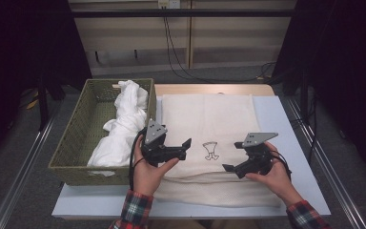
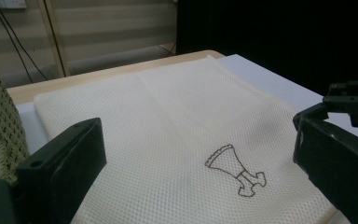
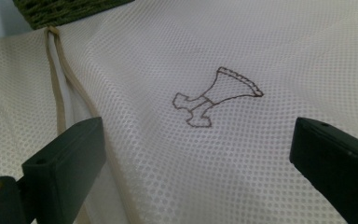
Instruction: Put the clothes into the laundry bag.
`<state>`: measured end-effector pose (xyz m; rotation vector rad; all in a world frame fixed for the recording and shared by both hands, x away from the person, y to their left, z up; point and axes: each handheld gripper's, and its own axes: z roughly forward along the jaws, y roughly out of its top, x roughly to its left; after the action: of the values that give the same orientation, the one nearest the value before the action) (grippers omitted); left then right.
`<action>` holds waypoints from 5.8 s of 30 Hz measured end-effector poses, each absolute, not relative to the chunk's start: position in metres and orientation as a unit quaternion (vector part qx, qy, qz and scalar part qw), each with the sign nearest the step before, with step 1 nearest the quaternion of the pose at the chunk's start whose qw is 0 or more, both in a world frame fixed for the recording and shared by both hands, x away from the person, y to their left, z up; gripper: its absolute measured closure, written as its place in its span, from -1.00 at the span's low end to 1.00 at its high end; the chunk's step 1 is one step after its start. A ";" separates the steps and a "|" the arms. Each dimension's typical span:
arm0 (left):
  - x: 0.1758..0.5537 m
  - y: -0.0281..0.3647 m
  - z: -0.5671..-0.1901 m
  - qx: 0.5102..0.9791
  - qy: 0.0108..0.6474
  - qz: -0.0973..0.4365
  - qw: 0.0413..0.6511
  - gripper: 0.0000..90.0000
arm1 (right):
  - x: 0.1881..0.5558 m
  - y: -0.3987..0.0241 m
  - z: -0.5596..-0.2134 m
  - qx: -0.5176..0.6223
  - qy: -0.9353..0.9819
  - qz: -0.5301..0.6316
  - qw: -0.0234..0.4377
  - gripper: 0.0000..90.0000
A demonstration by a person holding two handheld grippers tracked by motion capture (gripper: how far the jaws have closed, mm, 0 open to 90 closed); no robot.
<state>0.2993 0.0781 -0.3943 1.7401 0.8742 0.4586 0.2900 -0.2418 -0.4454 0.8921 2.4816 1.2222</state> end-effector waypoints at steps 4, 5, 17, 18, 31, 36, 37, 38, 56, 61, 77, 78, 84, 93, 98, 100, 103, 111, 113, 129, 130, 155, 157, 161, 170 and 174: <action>0.299 0.078 -0.394 0.733 0.369 0.195 0.537 -0.95 | 0.291 -0.231 -0.451 0.296 0.856 0.410 0.110 -0.90; 0.299 0.078 -0.394 0.733 0.369 0.195 0.537 -0.95 | 0.291 -0.231 -0.451 0.296 0.856 0.410 0.110 -0.90; 0.299 0.076 -0.397 0.737 0.370 0.200 0.529 -0.95 | 0.293 -0.211 -0.469 0.279 0.881 0.373 0.083 -0.76; 0.299 0.076 -0.397 0.737 0.369 0.196 0.531 -0.95 | 0.293 -0.209 -0.472 0.277 0.885 0.366 0.081 -0.73; 0.301 0.076 -0.398 0.743 0.367 0.196 0.525 -0.95 | 0.293 -0.203 -0.481 0.259 0.896 0.350 0.088 -0.65; 0.300 0.074 -0.398 0.739 0.367 0.196 0.530 -0.94 | 0.293 -0.200 -0.482 0.253 0.897 0.350 0.096 -0.56; 0.300 0.074 -0.398 0.739 0.367 0.196 0.530 -0.94 | 0.293 -0.200 -0.482 0.253 0.897 0.350 0.096 -0.56; 0.299 0.074 -0.398 0.738 0.370 0.197 0.529 -0.94 | 0.293 -0.199 -0.481 0.252 0.896 0.353 0.098 -0.45; 0.301 0.072 -0.397 0.742 0.363 0.195 0.529 -0.94 | 0.306 -0.194 -0.478 0.242 0.897 0.358 0.095 0.58; 0.301 0.072 -0.397 0.745 0.362 0.195 0.524 -0.94 | 0.314 -0.193 -0.476 0.241 0.902 0.346 0.087 0.87; 0.302 0.071 -0.398 0.745 0.365 0.194 0.523 -0.94 | 0.355 -0.185 -0.458 0.255 0.898 0.354 0.049 0.94; 0.302 0.071 -0.398 0.745 0.366 0.193 0.524 -0.94 | 0.361 -0.186 -0.455 0.258 0.895 0.360 0.047 0.95; 0.302 0.070 -0.398 0.746 0.361 0.191 0.526 -0.94 | 0.374 -0.188 -0.448 0.278 0.889 0.362 0.045 0.96; 0.302 0.072 -0.395 0.745 0.362 0.192 0.527 -0.94 | 0.389 -0.188 -0.442 0.301 0.880 0.366 0.026 0.96; 0.302 0.072 -0.394 0.744 0.361 0.190 0.529 -0.94 | 0.398 -0.188 -0.439 0.304 0.880 0.365 0.027 0.96; 0.302 0.073 -0.393 0.744 0.362 0.189 0.529 -0.94 | 0.401 -0.187 -0.437 0.304 0.882 0.359 0.030 0.96; 0.302 0.073 -0.393 0.743 0.362 0.189 0.530 -0.94 | 0.405 -0.187 -0.436 0.303 0.883 0.358 0.032 0.96; 0.301 0.071 -0.395 0.750 0.358 0.185 0.524 -0.94 | 0.413 -0.184 -0.429 0.310 0.880 0.358 0.040 0.96; 0.301 0.071 -0.396 0.748 0.359 0.183 0.527 -0.94 | 0.417 -0.185 -0.425 0.307 0.879 0.361 0.045 0.96; 0.305 0.069 -0.390 0.758 0.366 0.173 0.512 -0.94 | 0.428 -0.188 -0.395 0.310 0.876 0.365 0.056 0.96; 0.305 0.069 -0.389 0.760 0.363 0.167 0.512 -0.94 | 0.428 -0.187 -0.390 0.309 0.876 0.366 0.059 0.96; 0.339 0.073 -0.347 0.754 0.372 0.169 0.515 -0.94 | 0.425 -0.188 -0.384 0.308 0.872 0.376 0.063 0.96; 0.344 0.078 -0.344 0.753 0.376 0.175 0.511 -0.94 | 0.425 -0.188 -0.384 0.307 0.872 0.375 0.063 0.96; 0.355 0.089 -0.339 0.749 0.390 0.193 0.500 -0.94 | 0.423 -0.188 -0.383 0.310 0.873 0.370 0.064 0.96; 0.374 0.114 -0.340 0.746 0.421 0.205 0.474 -0.94 | 0.424 -0.187 -0.384 0.305 0.876 0.367 0.067 0.96; 0.380 0.121 -0.342 0.745 0.430 0.210 0.465 -0.94 | 0.423 -0.187 -0.383 0.307 0.876 0.367 0.065 0.96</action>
<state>0.3803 0.1214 -0.3415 1.8291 1.0548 0.5166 0.4234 -0.1871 -0.3831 0.9252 2.6426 1.1064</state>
